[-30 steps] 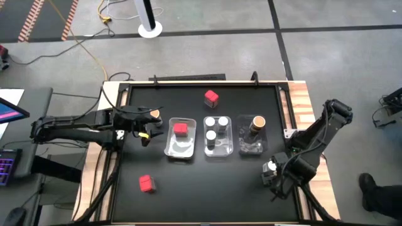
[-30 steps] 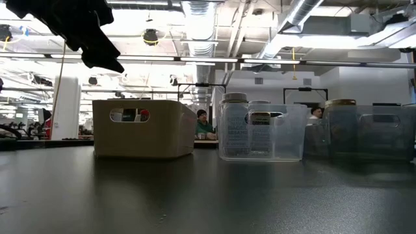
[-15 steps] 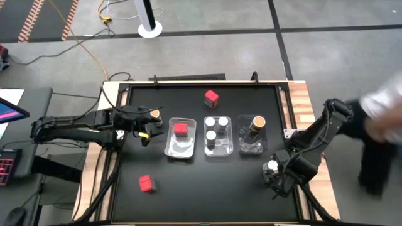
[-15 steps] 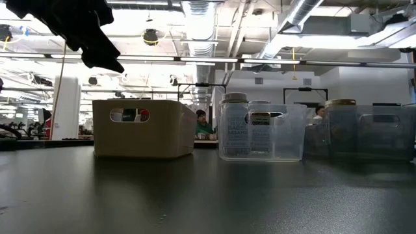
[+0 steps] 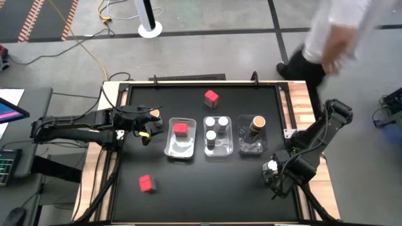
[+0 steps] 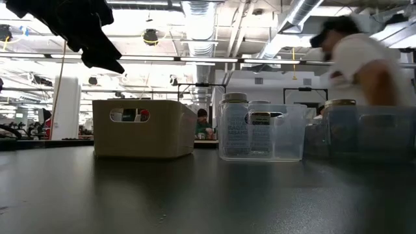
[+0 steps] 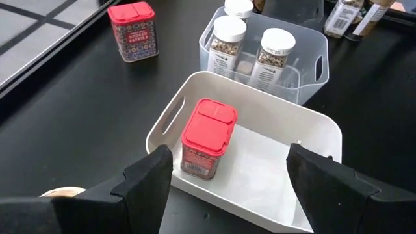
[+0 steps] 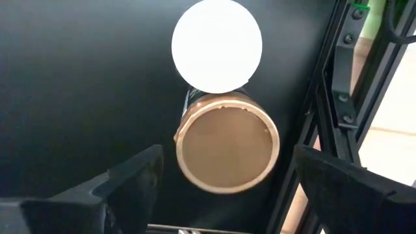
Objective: Sort spices by type
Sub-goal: Put the bottom brown seasoning bottle into the black bin
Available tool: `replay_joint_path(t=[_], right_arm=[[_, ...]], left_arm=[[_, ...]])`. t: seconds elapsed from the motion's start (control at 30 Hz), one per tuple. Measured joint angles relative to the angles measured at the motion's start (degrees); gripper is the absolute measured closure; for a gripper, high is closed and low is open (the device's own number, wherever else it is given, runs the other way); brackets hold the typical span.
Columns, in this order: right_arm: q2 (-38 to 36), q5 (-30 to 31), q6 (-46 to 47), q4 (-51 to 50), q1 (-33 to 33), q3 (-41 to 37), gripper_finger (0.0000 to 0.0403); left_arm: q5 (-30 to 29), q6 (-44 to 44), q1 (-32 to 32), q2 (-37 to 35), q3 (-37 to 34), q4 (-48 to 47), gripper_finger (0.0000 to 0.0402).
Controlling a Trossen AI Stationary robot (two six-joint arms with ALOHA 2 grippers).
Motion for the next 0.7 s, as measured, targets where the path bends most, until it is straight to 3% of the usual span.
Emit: replay_joint_path(t=[0.47, 0.7], right_arm=[[1.0, 0.2, -0.9, 8.9, 0.2, -6.9, 0.0033], [1.0, -0.1, -1.6, 9.8, 0.2, -7.4, 0.0106]], left_arm=[[0.0, -0.4, 0.0, 0.0, 0.0, 0.0, 0.0111], [0.0, -1.4, 0.0, 0.0, 0.0, 0.0, 0.0111]])
